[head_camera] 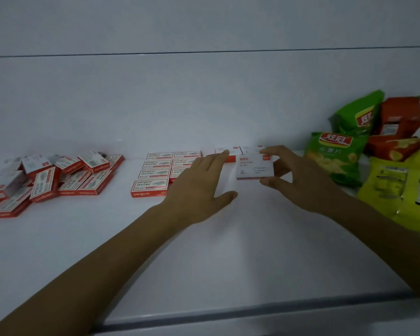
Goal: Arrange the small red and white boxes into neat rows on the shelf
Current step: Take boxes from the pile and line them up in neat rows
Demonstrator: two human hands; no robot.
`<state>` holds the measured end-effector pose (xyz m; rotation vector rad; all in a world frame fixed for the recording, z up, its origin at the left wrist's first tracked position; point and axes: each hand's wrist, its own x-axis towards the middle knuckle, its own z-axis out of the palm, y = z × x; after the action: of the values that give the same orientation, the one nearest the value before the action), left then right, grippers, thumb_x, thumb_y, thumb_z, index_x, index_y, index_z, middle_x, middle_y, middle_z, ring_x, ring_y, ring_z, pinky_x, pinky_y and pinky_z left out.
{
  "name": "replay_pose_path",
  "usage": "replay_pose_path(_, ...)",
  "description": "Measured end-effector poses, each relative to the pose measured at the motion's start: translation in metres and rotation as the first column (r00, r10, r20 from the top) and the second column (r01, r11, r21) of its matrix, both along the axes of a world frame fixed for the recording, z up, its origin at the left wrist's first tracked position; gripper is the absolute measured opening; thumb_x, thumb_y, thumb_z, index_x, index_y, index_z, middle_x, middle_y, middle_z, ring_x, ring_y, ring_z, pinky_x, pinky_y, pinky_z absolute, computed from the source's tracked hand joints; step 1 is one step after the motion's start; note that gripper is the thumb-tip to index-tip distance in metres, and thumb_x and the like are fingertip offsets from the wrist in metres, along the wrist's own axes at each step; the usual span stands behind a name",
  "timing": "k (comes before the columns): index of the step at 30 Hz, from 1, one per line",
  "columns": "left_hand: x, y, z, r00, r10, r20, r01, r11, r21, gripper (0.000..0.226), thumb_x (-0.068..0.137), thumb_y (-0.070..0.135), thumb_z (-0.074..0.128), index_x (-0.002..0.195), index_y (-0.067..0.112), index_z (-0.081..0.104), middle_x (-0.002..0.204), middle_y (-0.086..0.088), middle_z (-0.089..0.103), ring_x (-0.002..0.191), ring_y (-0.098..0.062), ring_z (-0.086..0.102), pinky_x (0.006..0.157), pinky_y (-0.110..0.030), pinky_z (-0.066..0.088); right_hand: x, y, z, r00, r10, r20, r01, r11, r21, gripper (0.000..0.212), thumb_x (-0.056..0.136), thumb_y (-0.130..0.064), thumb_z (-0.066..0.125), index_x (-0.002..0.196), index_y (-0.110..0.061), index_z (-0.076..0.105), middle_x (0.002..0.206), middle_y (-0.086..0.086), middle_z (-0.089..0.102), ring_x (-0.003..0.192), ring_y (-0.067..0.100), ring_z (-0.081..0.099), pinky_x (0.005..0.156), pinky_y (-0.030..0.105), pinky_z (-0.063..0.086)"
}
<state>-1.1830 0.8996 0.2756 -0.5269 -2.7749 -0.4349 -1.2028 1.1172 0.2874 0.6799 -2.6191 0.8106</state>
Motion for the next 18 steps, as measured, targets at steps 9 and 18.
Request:
replay_pose_path(9, -0.018, -0.007, -0.015, 0.965, 0.087, -0.247, -0.055, 0.989, 0.134, 0.057, 0.083, 0.053, 0.049, 0.13, 0.021, 0.05, 0.137, 0.002, 0.05, 0.13, -0.021, 0.042, 0.106, -0.04, 0.03, -0.058, -0.022, 0.003, 0.967, 0.021, 0.253, -0.04, 0.997, 0.068, 0.05, 0.084, -0.035, 0.064, 0.129, -0.023, 0.044, 0.103, -0.005, 0.06, 0.068, 0.008, 0.059, 0.054, 0.008, 0.04)
replay_pose_path(18, -0.017, -0.01, -0.026, 0.984, 0.089, -0.153, -0.056, 0.977, 0.206, 0.055, 0.082, 0.05, 0.053, 0.128, 0.02, 0.051, 0.131, 0.002, 0.054, 0.122, -0.015, 0.046, 0.099, -0.028, 0.033, -0.041, -0.008, -0.011, 0.999, -0.007, -0.033, 0.011, 0.994, 0.106, 0.044, 0.079, -0.042, 0.064, 0.117, -0.022, 0.056, 0.105, -0.003, 0.059, 0.088, 0.011, 0.056, 0.075, 0.028, 0.047)
